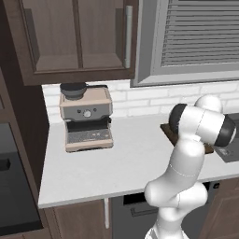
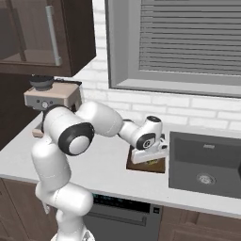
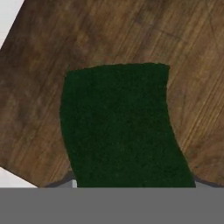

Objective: Pick up the sponge from the counter and clean the cutting board by briefly scrubbing or pressing down on the cutting board. Once finished, release the sponge.

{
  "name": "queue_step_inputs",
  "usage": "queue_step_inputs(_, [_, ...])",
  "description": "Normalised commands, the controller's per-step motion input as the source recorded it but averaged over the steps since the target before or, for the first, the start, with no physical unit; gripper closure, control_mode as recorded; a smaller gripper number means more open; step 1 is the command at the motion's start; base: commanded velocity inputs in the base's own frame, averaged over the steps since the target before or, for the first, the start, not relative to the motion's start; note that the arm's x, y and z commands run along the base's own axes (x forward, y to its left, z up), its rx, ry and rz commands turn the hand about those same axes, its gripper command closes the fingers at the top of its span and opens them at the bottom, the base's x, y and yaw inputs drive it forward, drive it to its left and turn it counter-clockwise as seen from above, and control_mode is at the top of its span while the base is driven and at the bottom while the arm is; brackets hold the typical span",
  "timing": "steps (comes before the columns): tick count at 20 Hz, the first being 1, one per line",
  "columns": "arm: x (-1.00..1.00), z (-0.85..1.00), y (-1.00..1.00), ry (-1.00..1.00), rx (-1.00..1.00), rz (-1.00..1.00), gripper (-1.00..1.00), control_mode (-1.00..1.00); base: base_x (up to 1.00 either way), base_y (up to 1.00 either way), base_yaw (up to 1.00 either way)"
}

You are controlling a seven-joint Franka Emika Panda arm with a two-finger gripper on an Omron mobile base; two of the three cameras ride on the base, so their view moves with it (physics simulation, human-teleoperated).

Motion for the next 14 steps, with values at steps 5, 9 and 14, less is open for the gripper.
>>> queue_step_inputs(5, [-0.98,-0.45,0.00,-0.02,0.00,0.00,1.00,-1.00,0.00,0.00,0.00])
queue_step_inputs(9, [-0.84,-0.47,0.00,-0.01,0.00,0.00,1.00,-1.00,0.00,0.00,0.00])
queue_step_inputs(14, [-0.26,-0.28,0.00,0.00,0.00,0.00,1.00,-1.00,0.00,0.00,0.00])
